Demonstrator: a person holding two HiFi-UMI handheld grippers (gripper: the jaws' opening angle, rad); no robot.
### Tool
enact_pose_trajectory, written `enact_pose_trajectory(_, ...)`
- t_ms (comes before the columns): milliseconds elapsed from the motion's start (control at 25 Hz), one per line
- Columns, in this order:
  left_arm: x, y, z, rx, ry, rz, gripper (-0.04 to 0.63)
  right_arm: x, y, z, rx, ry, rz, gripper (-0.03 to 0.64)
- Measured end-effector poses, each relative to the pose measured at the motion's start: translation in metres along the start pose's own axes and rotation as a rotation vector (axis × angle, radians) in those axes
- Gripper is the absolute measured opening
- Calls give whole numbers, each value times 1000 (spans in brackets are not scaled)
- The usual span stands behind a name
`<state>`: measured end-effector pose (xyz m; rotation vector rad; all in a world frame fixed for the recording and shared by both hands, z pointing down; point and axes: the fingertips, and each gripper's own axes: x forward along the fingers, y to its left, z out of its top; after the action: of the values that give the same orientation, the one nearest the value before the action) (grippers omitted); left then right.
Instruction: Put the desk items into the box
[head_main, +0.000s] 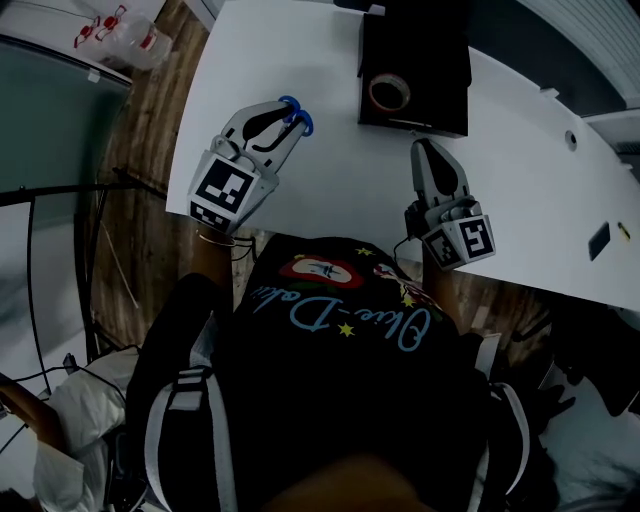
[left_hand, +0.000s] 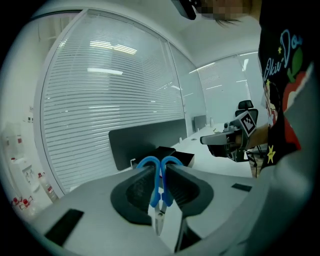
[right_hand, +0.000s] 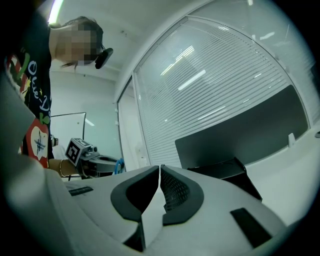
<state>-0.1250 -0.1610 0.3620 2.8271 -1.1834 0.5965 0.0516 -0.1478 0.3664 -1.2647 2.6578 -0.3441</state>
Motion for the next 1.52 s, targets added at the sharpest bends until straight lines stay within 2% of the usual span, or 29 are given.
enact_pose_trajectory(720, 40, -67, 34, 85, -52, -49, 100, -81, -46, 12, -32, -14, -83, 25)
enact_pose_trajectory(1160, 47, -97, 47, 81, -74, -21, 101, -122, -57, 18, -29, -36, -92, 25)
enact_pose_trajectory(1520, 47, -110, 61, 141, -90, 23, 101, -150, -60, 16, -25, -41, -98, 25)
